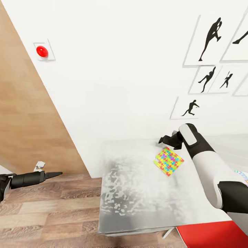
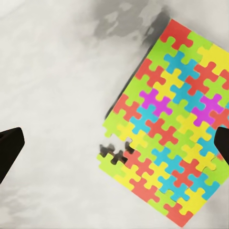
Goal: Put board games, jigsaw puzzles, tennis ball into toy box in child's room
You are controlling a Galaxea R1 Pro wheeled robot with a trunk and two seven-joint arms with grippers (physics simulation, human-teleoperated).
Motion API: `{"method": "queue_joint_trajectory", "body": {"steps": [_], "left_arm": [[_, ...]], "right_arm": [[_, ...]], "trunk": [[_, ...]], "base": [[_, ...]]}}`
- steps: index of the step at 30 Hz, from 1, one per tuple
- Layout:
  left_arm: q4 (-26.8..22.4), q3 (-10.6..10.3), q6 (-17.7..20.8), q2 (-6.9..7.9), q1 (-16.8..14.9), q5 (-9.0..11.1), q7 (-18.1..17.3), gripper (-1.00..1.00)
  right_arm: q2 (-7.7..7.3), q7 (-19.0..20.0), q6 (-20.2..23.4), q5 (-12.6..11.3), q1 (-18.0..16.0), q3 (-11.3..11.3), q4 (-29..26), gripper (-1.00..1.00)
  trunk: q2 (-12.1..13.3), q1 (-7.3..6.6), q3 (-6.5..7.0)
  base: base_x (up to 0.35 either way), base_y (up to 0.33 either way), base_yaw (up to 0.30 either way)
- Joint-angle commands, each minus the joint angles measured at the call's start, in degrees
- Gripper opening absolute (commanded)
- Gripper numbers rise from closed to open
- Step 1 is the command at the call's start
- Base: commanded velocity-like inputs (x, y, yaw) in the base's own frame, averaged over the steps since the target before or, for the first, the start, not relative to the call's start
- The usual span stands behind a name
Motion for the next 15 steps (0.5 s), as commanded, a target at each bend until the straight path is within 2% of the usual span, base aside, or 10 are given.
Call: {"method": "queue_joint_trajectory", "body": {"steps": [1, 15], "left_arm": [[0.0, 0.4, 0.6, -0.04, -0.1, -0.6, -0.4, 1.0], [0.0, 0.4, 0.6, -0.04, -0.1, -0.6, -0.4, 1.0]], "right_arm": [[-0.09, -0.5, 0.1, -0.6, -0.1, 0.3, -0.1, 1.0], [-0.28, -0.7, 0.1, -0.4, -1.7, 0.3, 0.0, 1.0]], "trunk": [[-0.1, 0.03, -0.2], [-0.1, 0.03, -1.52]], "base": [[0.006, 0.0, 0.0], [0.001, 0.0, 0.0]]}}
